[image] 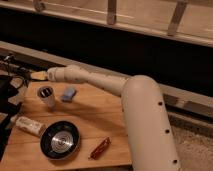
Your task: Place the eraser in the ceramic cup
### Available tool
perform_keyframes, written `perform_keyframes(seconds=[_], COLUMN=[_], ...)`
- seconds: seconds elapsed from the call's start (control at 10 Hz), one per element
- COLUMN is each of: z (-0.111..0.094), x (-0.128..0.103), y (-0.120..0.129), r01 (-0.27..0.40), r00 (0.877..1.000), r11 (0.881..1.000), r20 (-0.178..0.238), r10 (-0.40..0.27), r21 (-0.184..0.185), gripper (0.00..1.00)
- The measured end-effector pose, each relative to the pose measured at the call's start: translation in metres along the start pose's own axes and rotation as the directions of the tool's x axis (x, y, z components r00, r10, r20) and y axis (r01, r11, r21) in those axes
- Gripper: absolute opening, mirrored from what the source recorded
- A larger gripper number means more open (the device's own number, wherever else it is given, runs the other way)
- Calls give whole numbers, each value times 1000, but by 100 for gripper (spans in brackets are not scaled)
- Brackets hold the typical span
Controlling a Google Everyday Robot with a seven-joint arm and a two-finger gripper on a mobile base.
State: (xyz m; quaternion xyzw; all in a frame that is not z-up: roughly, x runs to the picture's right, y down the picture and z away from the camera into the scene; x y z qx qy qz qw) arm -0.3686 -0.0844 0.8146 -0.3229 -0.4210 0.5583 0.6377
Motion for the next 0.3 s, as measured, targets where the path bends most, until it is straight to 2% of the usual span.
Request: perform_keyframes(seconds=[0.3], z=[6], x=[-1], y=[4], r01=[4], r00=[1000], r11=[1000], r20=[-5], r10=[-4], r21=[-5], gripper=[62])
